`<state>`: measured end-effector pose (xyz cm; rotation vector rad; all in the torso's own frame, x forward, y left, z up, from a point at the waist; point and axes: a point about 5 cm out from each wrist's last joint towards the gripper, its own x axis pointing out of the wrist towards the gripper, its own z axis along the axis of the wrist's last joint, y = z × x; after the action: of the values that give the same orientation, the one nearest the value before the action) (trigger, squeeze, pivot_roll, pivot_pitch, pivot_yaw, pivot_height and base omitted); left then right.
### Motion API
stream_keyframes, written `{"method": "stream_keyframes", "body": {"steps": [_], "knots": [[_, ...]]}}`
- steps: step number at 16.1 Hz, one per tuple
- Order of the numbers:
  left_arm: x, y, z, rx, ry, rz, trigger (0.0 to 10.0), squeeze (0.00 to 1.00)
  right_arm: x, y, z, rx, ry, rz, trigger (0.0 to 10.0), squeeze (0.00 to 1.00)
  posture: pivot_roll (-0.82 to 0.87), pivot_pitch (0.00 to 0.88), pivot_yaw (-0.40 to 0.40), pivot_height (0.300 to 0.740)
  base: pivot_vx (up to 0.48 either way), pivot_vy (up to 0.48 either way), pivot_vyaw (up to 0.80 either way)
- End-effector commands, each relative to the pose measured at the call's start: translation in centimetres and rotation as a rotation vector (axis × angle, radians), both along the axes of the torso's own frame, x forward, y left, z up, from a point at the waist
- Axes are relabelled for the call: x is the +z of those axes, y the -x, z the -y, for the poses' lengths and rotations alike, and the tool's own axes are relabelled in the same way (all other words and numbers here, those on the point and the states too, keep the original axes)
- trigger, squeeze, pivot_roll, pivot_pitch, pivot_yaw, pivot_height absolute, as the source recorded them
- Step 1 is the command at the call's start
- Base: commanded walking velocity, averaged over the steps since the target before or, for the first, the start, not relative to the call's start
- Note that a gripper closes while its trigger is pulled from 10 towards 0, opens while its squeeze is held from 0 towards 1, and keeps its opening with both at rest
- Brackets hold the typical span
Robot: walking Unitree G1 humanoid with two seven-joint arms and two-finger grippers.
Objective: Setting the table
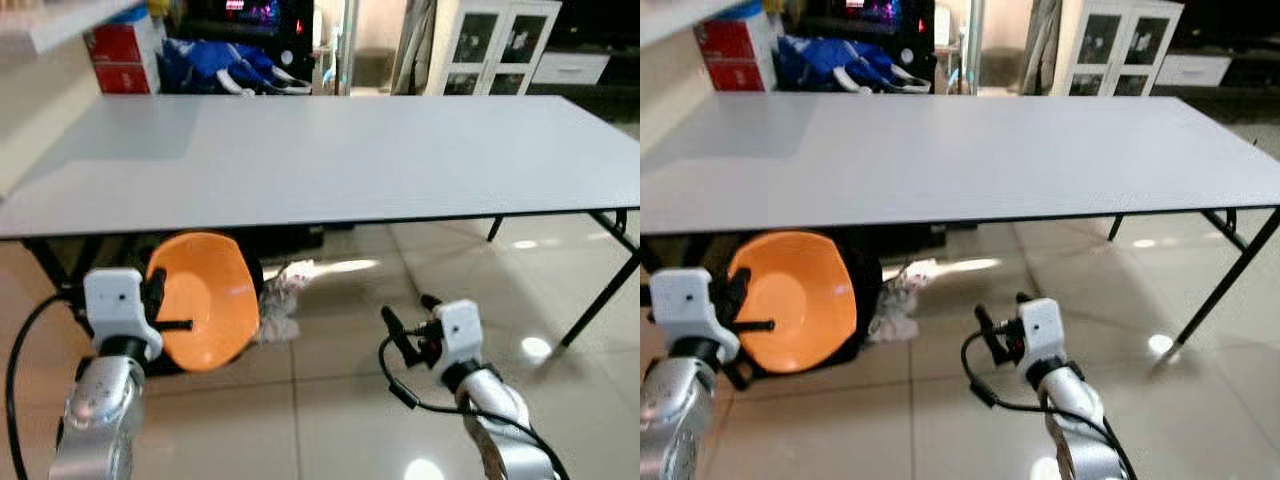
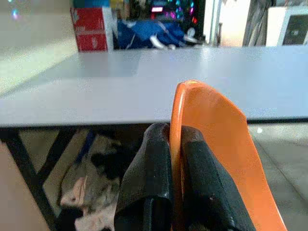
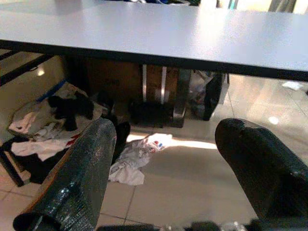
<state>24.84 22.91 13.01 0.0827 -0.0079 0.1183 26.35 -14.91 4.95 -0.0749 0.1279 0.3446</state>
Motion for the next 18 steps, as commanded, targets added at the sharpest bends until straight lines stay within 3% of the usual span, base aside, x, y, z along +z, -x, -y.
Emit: {"method": "stream_keyframes", "body": {"steps": [1,8,13,15,17,18], "knots": [[1.0,-0.5,0.5,-0.027,-0.005,0.042,0.0,0.0,0.1,-0.5,0.3,-0.001,0.002,0.02,10.0,0.0,0.03,0.0,0.0,0.736,0.48,0.0,0.0],[3.6,-2.5,1.4,-0.097,-0.036,0.122,0.0,0.0,-0.9,-1.1,0.6,-0.003,0.003,0.032,10.0,0.0,0.03,0.0,0.013,0.736,0.48,0.0,0.0],[5.0,-2.8,2.6,-0.161,-0.072,0.174,0.0,0.0,-1.2,-1.1,0.5,-0.006,0.0,0.042,10.0,0.0,0.02,0.0,0.015,0.736,0.48,0.0,0.0],[6.2,-3.3,3.3,-0.199,-0.09,0.214,0.0,0.0,-0.1,-1.4,0.0,0.006,0.0,0.091,10.0,0.0,0.03,0.0,0.012,0.736,0.48,0.0,0.0],[7.8,-4.3,4.2,-0.253,-0.083,0.255,0.0,0.0,2.6,-2.1,-1.1,0.035,0.01,0.202,10.0,0.0,0.02,0.0,0.007,0.736,0.48,0.0,0.0],[9.2,-5.4,5.2,-0.308,-0.093,0.292,0.0,0.0,3.7,-2.3,-1.7,0.048,-0.005,0.235,10.0,0.0,0.02,0.0,0.001,0.736,0.48,0.0,0.0]]}}
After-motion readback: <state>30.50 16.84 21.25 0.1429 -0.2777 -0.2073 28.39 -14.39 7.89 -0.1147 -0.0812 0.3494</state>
